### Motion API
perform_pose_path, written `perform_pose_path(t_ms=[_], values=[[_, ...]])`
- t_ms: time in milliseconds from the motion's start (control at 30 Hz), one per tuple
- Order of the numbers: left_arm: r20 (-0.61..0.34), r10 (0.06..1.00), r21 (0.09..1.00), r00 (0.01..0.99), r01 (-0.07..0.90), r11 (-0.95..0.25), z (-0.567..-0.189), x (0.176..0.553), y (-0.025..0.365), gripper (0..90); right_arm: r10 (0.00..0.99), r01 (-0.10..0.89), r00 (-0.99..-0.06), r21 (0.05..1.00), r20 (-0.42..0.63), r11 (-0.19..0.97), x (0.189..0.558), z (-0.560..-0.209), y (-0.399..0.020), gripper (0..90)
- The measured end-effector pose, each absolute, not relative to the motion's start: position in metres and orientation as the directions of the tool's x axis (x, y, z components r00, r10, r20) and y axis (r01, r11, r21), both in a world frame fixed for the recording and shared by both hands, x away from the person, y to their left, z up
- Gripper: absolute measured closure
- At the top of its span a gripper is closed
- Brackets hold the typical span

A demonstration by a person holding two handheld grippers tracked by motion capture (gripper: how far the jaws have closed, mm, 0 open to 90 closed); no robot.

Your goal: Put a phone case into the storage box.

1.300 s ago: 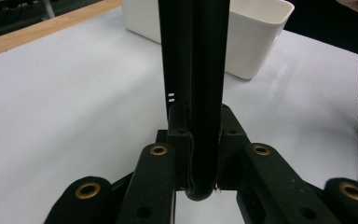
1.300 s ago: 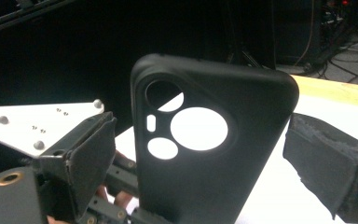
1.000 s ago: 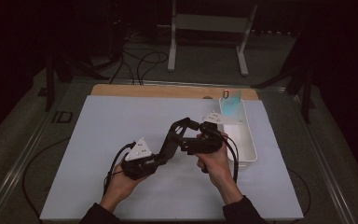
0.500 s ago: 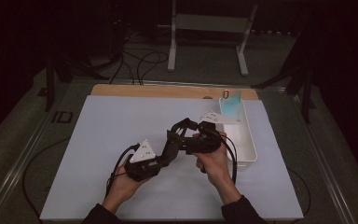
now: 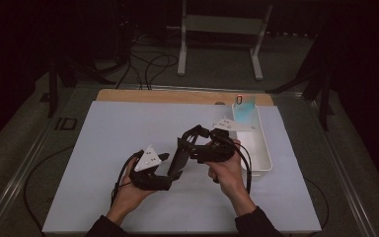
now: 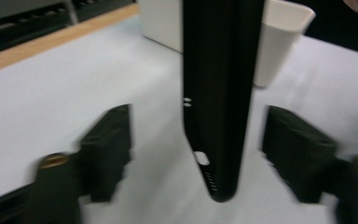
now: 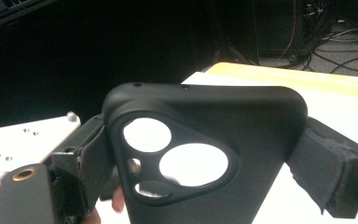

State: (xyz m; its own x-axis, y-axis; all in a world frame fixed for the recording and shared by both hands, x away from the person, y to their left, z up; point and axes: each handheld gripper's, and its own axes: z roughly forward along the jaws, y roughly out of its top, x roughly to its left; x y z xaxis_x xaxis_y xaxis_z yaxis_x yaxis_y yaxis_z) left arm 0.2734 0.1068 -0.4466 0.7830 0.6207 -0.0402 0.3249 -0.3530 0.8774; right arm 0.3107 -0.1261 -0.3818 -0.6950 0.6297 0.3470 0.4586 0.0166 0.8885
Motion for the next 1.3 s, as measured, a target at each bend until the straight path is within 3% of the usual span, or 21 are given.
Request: perform_pose_path(t_ms=[133, 200, 1300], values=[[-0.028, 0.655, 0.881, 0.755, 0.327, -0.34, -0.444, 0.274, 0.112, 3.5, 0.631, 0.455, -0.695, 0.891, 0.344, 0.016, 0.311, -0.382, -0.127, 13.7], [-0.025, 0.656, 0.882, 0.754, 0.326, -0.341, -0.443, 0.274, 0.114, 1.3, 0.632, 0.454, -0.695, 0.891, 0.343, 0.015, 0.311, -0.382, -0.127, 13.7], [-0.001, 0.782, 0.908, 0.624, 0.328, -0.26, -0.449, 0.267, 0.195, 0.3, 0.67, 0.426, -0.683, 0.904, 0.293, 0.04, 0.318, -0.37, -0.137, 13.7]])
